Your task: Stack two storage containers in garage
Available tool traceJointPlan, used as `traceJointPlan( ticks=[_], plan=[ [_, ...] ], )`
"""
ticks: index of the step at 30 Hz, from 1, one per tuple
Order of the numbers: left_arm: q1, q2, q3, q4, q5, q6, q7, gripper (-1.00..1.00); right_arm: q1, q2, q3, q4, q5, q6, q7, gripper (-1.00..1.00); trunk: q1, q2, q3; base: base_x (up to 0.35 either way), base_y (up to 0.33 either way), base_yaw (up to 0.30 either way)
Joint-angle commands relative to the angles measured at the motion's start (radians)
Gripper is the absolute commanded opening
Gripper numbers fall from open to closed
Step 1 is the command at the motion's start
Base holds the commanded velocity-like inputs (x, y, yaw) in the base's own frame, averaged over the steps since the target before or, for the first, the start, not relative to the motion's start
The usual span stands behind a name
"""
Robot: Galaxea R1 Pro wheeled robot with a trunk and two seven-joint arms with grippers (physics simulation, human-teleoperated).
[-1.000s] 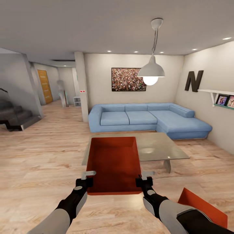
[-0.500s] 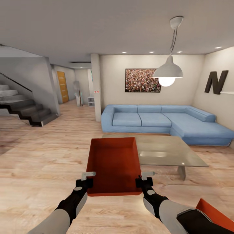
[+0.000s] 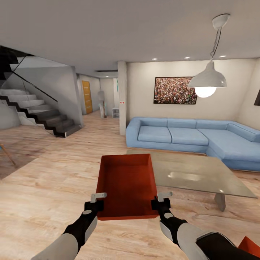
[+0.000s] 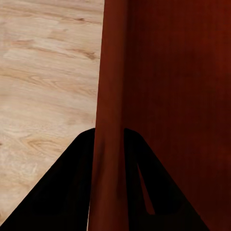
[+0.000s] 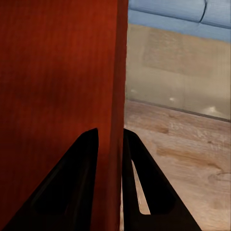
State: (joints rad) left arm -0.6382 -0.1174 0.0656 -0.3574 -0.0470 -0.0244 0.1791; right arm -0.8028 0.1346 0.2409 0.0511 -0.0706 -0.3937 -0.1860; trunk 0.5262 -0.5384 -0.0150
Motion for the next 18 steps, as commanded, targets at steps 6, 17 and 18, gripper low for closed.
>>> traceJointPlan(
  ticks=[6,17,18],
  plan=[
    [0.0,0.015,0.006,0.003,-0.005,-0.003,0.02,-1.0,-0.003,0.001,-0.052,-0.027,-0.006,-0.008,-0.004,-1.0,0.0,-0.002,0.001,0.0,0.0,0.272],
    [0.0,0.018,0.006,0.003,-0.004,-0.003,0.022,-1.0,-0.003,0.002,-0.052,-0.027,-0.006,-0.008,-0.004,-1.0,0.0,-0.002,0.007,0.0,0.0,0.272],
    [0.0,0.018,0.006,0.003,-0.004,-0.003,0.022,-1.0,-0.003,0.001,-0.052,-0.027,-0.006,-0.008,-0.004,-1.0,0.0,-0.002,0.007,0.0,0.0,0.272]
  ],
)
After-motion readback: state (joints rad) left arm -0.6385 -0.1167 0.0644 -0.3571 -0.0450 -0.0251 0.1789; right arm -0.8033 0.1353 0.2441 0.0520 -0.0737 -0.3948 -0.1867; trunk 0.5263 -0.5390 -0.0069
